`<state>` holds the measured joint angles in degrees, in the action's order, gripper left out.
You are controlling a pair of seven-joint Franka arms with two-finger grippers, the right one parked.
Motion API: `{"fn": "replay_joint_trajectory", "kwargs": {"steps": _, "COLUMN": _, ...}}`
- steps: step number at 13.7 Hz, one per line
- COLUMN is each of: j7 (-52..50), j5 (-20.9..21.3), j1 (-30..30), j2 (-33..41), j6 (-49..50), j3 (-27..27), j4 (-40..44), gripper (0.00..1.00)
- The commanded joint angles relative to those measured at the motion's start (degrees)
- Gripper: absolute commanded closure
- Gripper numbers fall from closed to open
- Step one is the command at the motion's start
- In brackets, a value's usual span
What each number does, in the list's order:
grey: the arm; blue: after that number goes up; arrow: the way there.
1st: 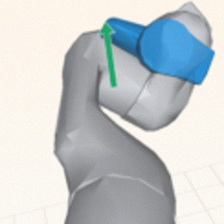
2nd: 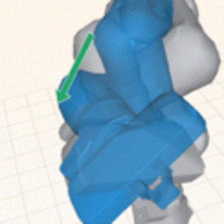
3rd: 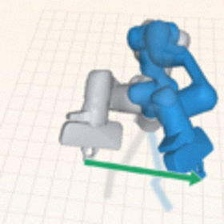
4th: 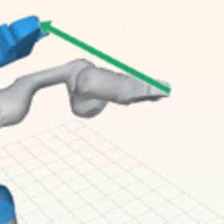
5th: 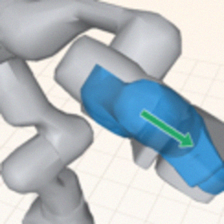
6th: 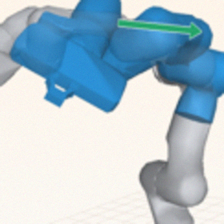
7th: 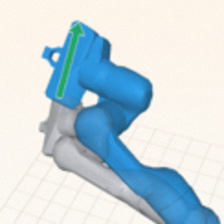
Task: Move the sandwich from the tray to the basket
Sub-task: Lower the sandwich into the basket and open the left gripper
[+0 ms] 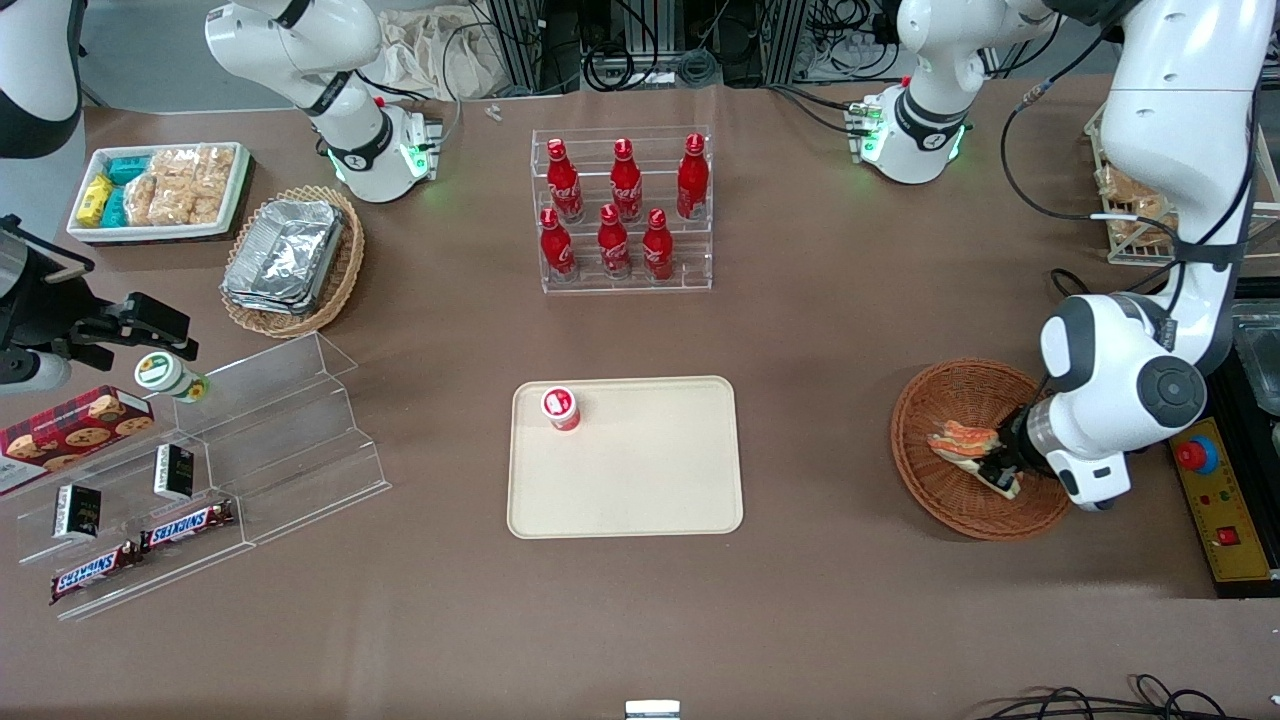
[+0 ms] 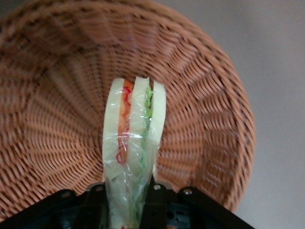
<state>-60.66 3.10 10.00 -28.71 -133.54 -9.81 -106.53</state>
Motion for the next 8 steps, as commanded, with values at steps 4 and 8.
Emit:
{"fn": "replay_joint_trajectory", "kwargs": {"steps": 4, "j7": 3.08, "j5": 3.41, "j1": 2.13, "j2": 1.89, "j6": -2.35, "j3": -0.74, "j4": -2.37, "gripper": 0.11}}
{"fn": "replay_joint_trajectory", "kwargs": {"steps": 8, "j7": 15.37, "j5": 2.27, "j1": 2.22, "j2": 9.71, "j6": 8.96, "j3": -1.09, "j4": -0.18, "gripper": 0.01}}
